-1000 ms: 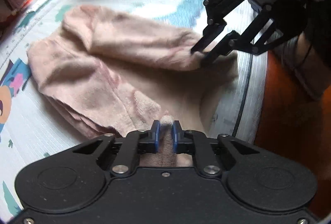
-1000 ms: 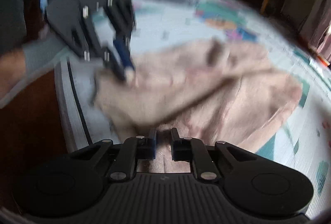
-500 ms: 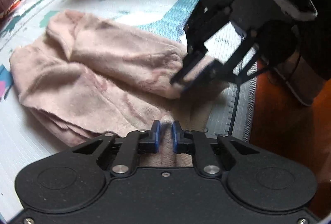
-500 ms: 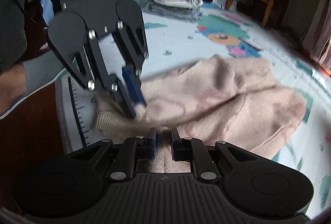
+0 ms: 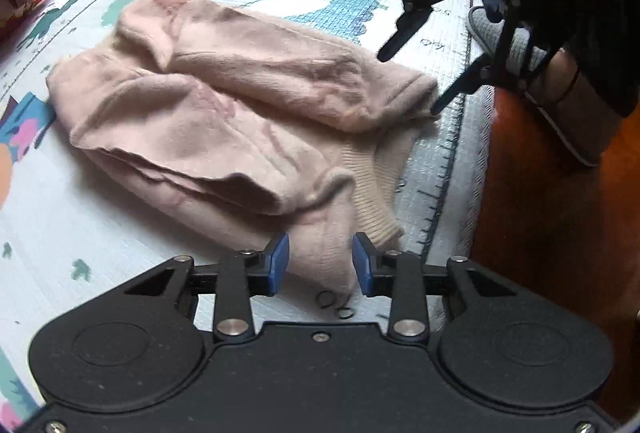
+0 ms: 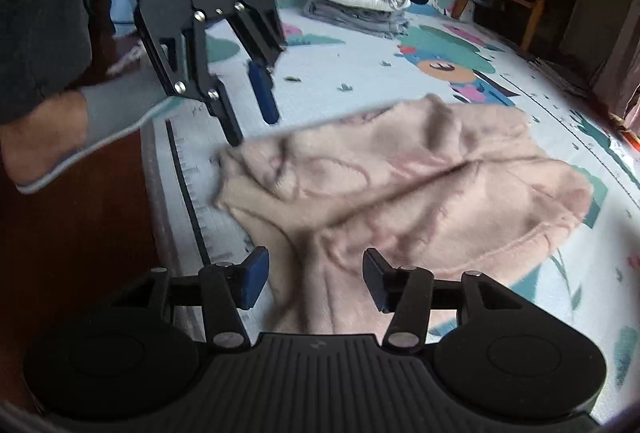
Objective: Fold clothes
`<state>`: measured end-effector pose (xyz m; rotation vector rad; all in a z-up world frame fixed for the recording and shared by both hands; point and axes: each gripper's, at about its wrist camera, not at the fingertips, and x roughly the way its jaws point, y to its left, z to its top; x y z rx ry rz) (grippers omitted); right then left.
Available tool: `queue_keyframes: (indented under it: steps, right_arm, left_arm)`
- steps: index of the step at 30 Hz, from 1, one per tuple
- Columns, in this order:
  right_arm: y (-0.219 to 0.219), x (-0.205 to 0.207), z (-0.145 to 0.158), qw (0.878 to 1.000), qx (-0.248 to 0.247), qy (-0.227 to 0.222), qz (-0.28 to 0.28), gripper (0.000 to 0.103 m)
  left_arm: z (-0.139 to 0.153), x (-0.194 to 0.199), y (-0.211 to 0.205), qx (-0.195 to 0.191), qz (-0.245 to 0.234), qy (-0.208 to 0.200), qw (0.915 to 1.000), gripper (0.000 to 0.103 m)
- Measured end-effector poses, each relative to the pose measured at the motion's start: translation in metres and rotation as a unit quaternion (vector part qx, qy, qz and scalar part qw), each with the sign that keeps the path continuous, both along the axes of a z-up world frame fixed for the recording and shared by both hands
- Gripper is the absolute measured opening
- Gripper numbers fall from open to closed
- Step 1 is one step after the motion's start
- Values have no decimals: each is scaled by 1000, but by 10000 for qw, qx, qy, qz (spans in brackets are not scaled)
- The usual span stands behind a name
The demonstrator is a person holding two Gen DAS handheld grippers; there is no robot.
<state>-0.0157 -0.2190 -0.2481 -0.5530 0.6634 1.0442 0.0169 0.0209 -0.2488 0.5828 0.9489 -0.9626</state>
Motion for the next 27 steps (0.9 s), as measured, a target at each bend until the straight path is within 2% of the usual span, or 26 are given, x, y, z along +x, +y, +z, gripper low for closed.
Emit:
queue_keyframes:
  steps: [3,5,8,9,10,14,18,22,24,27]
  right_arm:
    - [5,4,-4,9999,-118,-82,-4,52]
    - [6,6,-6,9999,-86,-123,-61,52]
    - [16,14,-26,9975,-639,306,4,51]
    - [16,11,-29,9973,-682,267,39,50]
    - [12,9,-25,9986,-494,193,62,50]
    - [8,30,4,9997,129,171,-117,50]
    - [12,108,25,9957,328,183,-846,49]
    - [10,218,34,9786,575,706,-1845,49]
    - [11,268,27,9651,624,1119,-2284,49]
    - [17,320,6,9469,608,1633,-2704,49]
  left_arm:
    - [-3,-1,-2,4,-63,6,10000,33]
    - [-4,-1,-4,6,-106,10,9999,23]
    - [-7,-1,-6,9,-169,16,9999,23]
    - [-8,-2,-7,11,-190,18,9998,23]
    - [-8,-2,-7,12,-209,19,9998,24]
    - [16,74,-16,-58,305,-67,9995,24]
    - [39,150,-25,-128,818,-153,9965,24]
    - [63,226,-34,-197,1329,-236,9906,24]
    - [39,266,-43,-187,1755,269,9839,24]
    - [4,299,-49,-177,2425,448,9690,24]
